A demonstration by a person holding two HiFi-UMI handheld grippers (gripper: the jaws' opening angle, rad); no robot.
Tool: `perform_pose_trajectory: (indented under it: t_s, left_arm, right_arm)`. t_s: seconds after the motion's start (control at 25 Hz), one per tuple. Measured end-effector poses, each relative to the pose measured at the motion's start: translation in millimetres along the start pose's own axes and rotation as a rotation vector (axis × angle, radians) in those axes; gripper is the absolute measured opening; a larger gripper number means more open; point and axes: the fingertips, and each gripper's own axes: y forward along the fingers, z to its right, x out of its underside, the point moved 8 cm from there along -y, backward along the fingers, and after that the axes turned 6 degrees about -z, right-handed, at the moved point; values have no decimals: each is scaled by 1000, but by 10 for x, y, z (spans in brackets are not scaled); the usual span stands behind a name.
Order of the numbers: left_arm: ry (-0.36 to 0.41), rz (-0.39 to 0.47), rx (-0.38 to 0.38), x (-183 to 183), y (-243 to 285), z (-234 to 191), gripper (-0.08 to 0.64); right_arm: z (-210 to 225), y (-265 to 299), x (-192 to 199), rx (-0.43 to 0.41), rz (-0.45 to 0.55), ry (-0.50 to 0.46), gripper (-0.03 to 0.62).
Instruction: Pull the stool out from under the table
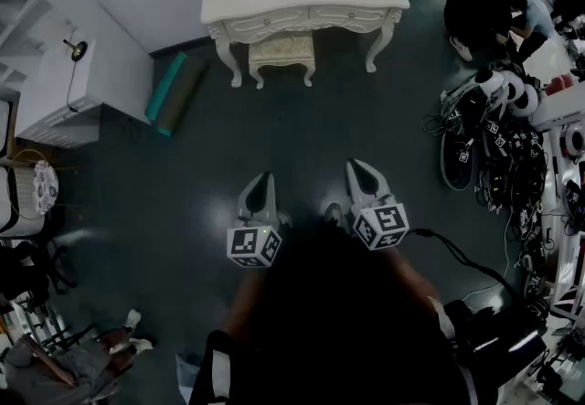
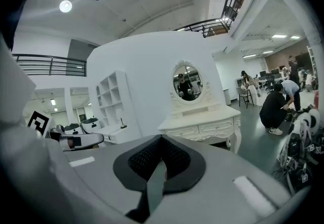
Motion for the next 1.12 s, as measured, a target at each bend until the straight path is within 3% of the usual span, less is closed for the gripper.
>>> perform_pose_trajectory:
  t_s: [0.56,1.12]
  left_arm:
    - [-12,8,20,-26,-75,-94,9]
    - [16,21,22,-151,-320,-773,9]
  right_arm:
    - [-166,39,16,-9,10,23,-3]
    - [-731,416,56,9,25,39,-2]
